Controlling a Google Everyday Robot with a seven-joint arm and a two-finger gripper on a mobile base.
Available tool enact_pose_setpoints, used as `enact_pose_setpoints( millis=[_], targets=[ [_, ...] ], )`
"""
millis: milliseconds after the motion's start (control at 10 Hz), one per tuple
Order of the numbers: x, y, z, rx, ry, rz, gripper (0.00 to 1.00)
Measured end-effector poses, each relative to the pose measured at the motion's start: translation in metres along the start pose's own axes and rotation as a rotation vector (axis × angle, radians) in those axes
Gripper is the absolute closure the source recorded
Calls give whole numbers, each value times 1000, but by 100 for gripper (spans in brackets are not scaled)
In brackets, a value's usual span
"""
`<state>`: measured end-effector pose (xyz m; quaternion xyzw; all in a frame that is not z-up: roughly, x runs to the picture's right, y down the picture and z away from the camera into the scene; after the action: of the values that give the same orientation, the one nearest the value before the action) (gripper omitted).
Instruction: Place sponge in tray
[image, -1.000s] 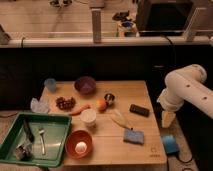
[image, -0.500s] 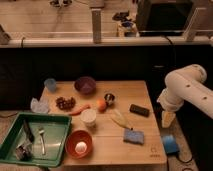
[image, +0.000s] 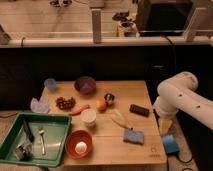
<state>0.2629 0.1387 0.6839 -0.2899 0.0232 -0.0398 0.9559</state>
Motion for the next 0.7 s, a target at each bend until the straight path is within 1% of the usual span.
enact_pose_setpoints(
  millis=[200,300,400,700],
  targets=[
    [-5,1,3,0,4,-38,20],
    [-12,3,6,-2,5,-63,20],
    [-26,6,10,-3,5,-103,20],
    [-36,9,15,-6,11,-169,20]
  ],
)
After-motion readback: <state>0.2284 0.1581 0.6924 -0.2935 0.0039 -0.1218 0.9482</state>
